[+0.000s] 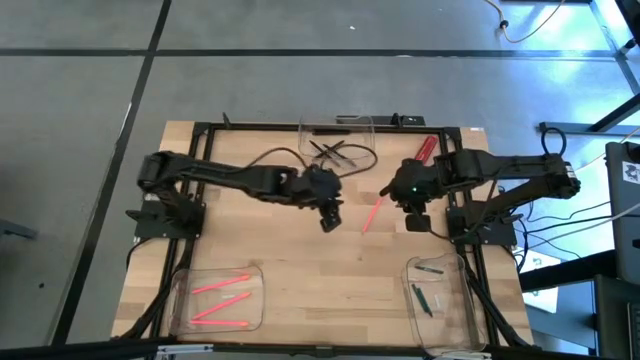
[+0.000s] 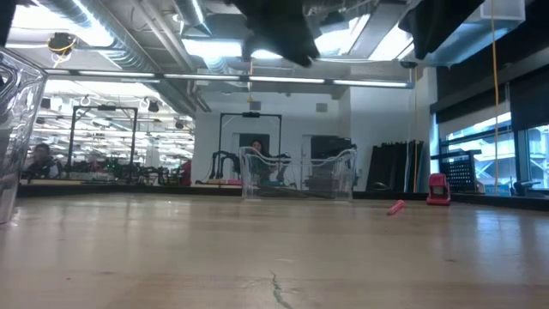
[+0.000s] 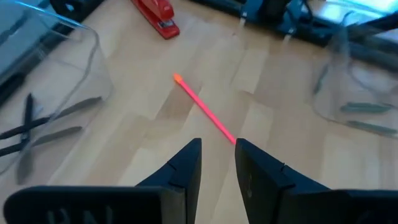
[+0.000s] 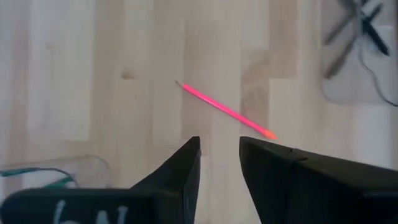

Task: Sort crayons/erasers/pens/pencils in bins
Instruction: Put the pink colored pencil into the bottom left transparent bin

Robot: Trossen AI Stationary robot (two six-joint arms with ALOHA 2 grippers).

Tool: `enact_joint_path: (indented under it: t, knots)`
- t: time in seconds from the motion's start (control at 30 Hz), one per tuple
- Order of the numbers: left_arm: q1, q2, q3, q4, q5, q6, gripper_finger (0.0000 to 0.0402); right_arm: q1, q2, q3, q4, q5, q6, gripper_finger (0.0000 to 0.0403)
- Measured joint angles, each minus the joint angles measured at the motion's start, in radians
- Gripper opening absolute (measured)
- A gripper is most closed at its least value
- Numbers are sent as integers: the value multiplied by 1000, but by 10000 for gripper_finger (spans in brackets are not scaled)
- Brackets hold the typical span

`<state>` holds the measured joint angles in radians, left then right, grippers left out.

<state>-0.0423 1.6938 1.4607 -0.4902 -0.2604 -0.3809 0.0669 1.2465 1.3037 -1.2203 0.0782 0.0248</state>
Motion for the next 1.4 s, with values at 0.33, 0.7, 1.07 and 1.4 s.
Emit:
enact_joint_path:
  t: [0.33, 0.7, 1.07, 1.4]
  knots:
    - [38, 245, 131, 129, 2, 62, 90, 0, -31, 0, -108, 45, -7, 113]
    - [101, 454, 465, -13, 50, 129, 90, 0, -145, 0, -133, 44, 35, 113]
    - [149, 528, 506, 51, 49, 95, 90, 0, -258, 0, -136, 45, 67, 113]
    - [118, 626, 501, 154, 50, 95, 90, 0, -267, -1, -133, 43, 105, 113]
